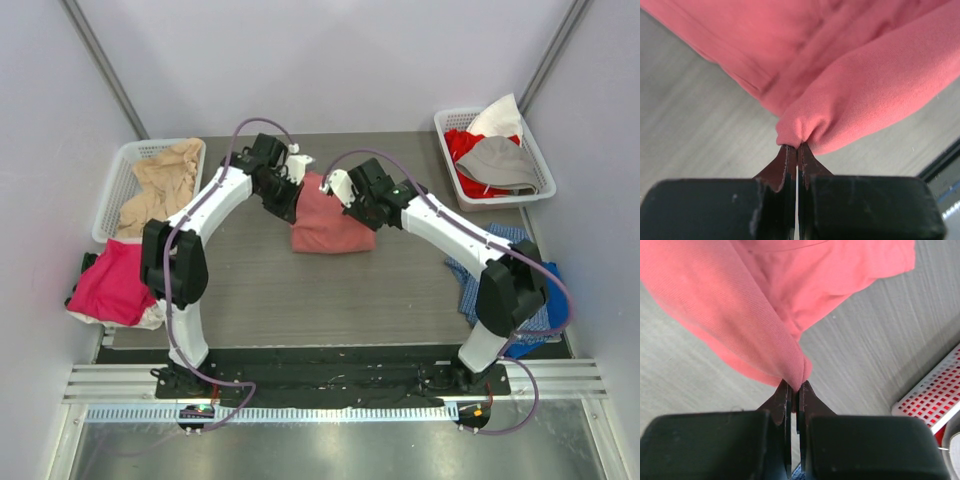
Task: Fold and stack the t-shirts
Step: Fold the tshirt
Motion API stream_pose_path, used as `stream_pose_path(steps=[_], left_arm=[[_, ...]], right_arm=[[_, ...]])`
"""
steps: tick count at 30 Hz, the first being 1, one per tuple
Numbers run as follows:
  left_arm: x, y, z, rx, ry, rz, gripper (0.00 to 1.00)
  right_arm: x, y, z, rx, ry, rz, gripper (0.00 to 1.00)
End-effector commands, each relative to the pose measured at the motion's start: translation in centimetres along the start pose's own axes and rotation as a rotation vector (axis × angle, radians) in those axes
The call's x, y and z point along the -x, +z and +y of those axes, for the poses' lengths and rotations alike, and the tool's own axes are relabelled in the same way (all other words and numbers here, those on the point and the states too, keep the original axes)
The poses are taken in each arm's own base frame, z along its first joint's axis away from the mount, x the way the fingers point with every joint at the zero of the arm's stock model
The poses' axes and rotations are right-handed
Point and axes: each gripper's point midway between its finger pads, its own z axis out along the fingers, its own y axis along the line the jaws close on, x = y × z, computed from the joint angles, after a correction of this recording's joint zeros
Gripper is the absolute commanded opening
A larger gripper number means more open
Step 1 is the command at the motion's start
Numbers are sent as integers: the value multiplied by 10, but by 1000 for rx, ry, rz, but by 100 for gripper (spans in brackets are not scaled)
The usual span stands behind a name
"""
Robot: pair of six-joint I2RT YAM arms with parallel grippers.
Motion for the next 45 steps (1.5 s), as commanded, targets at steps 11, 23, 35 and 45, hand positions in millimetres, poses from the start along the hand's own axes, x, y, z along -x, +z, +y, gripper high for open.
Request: stream_pose_path(steps=[11,23,35,45], left_arm=[[71,18,62,93,-58,-95,0],[99,33,109,182,-96,-161,0],[120,57,160,314,-100,-241,0],[129,60,180,356,-123,-298,0]], right_arm=[[34,15,-79,-128,46,-41,1],[41,54,-119,-158,85,-25,1],[42,92,-145,-177,126,-27,1],[40,106,-156,-188,141,-25,1]])
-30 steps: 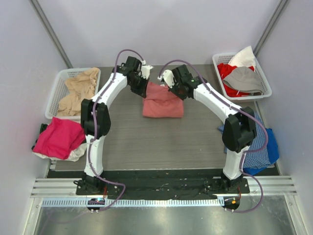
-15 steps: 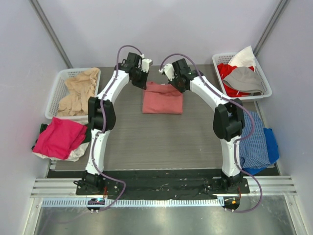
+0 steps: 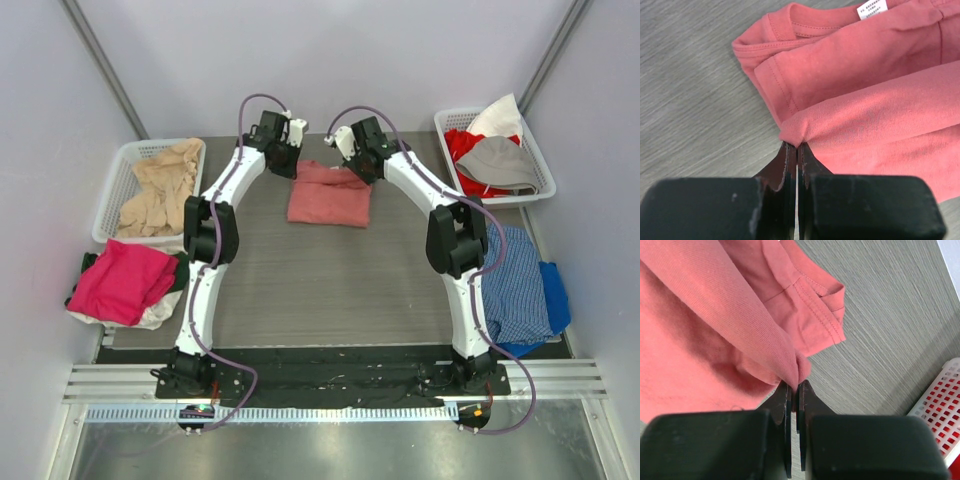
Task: Fold and stack the t-shirts
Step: Fold the tshirt
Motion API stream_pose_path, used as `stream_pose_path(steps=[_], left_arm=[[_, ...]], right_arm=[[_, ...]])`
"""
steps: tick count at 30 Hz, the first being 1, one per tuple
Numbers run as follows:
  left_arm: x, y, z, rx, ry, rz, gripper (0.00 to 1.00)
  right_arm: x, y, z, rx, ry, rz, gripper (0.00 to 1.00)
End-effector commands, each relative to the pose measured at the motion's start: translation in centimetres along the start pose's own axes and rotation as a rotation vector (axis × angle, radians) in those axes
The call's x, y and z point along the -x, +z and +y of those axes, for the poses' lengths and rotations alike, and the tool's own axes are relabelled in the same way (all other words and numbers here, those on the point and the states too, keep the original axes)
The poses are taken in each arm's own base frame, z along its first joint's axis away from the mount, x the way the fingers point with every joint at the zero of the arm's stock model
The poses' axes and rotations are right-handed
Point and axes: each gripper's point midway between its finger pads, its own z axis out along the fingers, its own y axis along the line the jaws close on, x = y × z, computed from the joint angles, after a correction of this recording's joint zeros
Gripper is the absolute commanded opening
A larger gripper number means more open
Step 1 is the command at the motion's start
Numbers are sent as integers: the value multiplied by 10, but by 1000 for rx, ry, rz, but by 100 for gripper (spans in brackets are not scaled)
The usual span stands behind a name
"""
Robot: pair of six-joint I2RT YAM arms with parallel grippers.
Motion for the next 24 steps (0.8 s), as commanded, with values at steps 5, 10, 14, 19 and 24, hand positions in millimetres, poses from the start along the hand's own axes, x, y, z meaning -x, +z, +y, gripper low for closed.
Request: stream_pose_path(steps=[5,10,14,19,24], left_arm=[[41,-16,40,121,-10,-143,0],[54,-22,41,131,-10,-186,0],[68,-30,46,154,-4,-233,0],[82,-36,53,198,11,-280,0],[90,-31,65,250,33,-304,0]], right_arm=[[16,-18,-46,-108,33,-52,1],[21,-24,-53,-124,35,-67,1],[23,-28,-59,-138,40,-75,1],[28,-34,-73,-167,55,-94,1],[24,-29,-84,-191,57,-83,1]])
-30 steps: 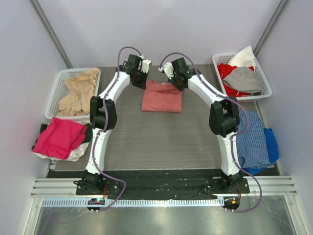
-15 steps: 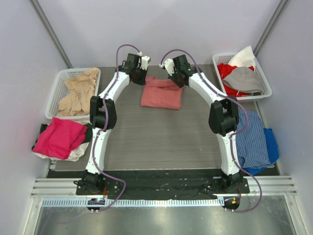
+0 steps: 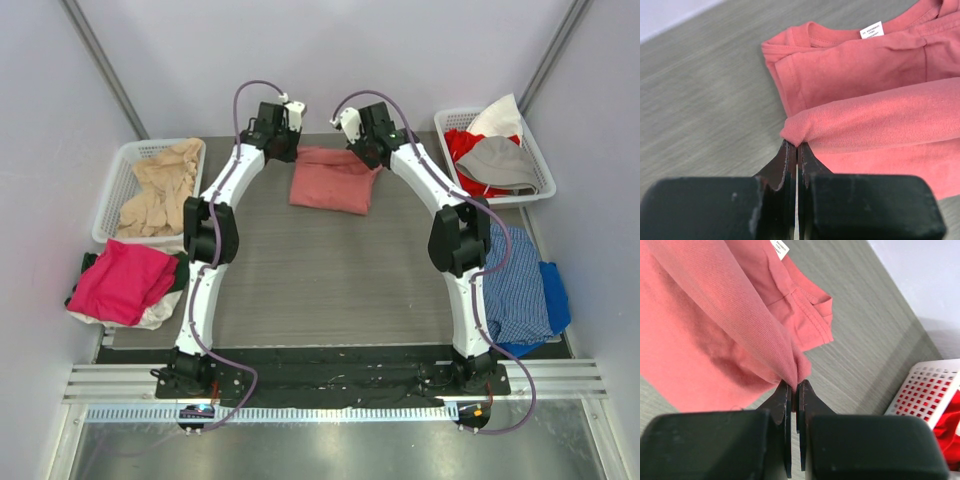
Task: Fold and stack the t-shirts
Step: Fold the tshirt
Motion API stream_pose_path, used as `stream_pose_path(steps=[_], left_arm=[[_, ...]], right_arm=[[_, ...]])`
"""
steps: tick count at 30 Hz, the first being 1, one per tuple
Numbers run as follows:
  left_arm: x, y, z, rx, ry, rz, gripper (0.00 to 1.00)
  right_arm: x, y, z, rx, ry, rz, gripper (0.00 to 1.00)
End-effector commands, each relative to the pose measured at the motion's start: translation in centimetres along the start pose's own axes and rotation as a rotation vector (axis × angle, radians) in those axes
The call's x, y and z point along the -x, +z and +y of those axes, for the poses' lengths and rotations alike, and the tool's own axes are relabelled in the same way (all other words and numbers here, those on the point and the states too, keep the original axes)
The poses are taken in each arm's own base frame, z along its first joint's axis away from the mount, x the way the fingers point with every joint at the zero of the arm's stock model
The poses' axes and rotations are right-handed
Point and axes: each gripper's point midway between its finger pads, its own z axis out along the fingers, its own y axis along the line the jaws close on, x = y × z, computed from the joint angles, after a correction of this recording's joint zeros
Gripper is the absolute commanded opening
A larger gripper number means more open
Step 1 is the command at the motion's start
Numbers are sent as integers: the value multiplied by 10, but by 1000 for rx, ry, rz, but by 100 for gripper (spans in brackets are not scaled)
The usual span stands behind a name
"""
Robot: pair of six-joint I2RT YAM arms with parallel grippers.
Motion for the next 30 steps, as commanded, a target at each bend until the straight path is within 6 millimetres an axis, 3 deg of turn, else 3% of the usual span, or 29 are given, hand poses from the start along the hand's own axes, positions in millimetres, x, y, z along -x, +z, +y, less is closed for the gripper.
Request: stream_pose_path(steps=[1,4,5,7,8,13,15,16,17,22,30], left_arm=[[40,-12,54,182,35,-121,0],[36,-2,57,192,54,-124,4],[35,0,57,192,56,-124,15],[28,7,58,191,61,-114,21],[25,10,58,192,62,-110,30],[10,26,51,177,95,-79,37],[7,28,51,197,104,-71,41],[4,29,49,197,105,-65,42],[6,28,49,196,105,-68,42],[6,22,42,184,109,-71,42],[7,2,19,111,87,-60,41]], right_arm=[[-4,-6,-49,-129,15,11,1],[-14,5,-50,-131,16,35,1],[-18,8,-49,-127,17,40,1],[-24,13,-50,-127,17,54,1],[-26,18,-49,-130,14,58,3],[-42,34,-46,-142,0,98,8],[-46,39,-46,-146,2,106,19],[-47,41,-47,-151,3,104,22],[-48,43,-47,-153,6,104,32],[-44,49,-49,-163,11,85,50],[-33,46,-64,-234,30,60,57]])
